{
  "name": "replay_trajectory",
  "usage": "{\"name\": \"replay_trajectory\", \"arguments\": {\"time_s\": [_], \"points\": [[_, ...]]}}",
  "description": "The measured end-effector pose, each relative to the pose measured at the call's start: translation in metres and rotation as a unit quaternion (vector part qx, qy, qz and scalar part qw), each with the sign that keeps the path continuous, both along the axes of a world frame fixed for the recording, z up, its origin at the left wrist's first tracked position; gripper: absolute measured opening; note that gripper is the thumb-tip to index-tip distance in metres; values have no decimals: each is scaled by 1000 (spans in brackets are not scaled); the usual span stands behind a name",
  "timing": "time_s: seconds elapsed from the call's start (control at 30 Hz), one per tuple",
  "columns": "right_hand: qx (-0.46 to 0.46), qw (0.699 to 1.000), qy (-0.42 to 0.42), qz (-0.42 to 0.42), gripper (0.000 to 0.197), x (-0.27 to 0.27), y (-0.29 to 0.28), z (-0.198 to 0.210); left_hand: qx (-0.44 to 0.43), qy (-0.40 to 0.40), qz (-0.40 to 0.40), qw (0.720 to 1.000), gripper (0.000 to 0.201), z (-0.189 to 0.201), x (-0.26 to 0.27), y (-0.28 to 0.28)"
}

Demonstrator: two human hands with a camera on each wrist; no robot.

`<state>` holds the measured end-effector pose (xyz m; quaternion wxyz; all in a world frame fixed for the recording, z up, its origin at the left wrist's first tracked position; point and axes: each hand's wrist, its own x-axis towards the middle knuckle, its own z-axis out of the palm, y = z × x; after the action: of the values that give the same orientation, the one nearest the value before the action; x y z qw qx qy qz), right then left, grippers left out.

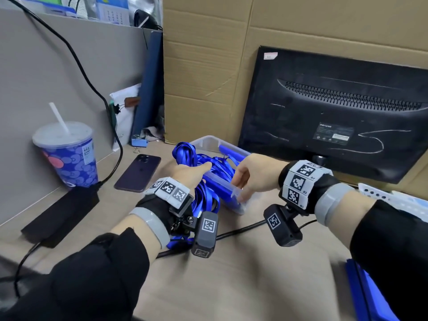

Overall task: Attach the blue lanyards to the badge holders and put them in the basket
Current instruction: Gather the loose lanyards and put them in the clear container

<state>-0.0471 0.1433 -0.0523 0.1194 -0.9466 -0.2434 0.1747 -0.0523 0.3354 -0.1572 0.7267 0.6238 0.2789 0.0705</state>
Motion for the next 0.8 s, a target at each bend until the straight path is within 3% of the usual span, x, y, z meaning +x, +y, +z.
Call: {"name": "replay_trajectory", "arguments": {"time_s": [0.1,0.17,0.3,0.47,0.63,0.8], "points": [[29,1000,11,4,16,-1,-3,2,11,1,2,1000,41,24,-20,-7],[52,998,-34,-22,12,0,-3,2,21,8,10,1000,30,28,-24,-7],[46,986,-97,-126,46,9,-3,0,29,-5,15,999,28,28,-27,-7],[2,986,-47,-163,28,10,-4,-2,52,-35,14,998,29,33,-28,-12],[-30,986,-11,-163,60,11,-4,-11,62,-71,11,995,25,38,-35,-20],[44,982,31,-181,80,14,-2,-23,85,-102,1,991,22,46,-38,-31]]}}
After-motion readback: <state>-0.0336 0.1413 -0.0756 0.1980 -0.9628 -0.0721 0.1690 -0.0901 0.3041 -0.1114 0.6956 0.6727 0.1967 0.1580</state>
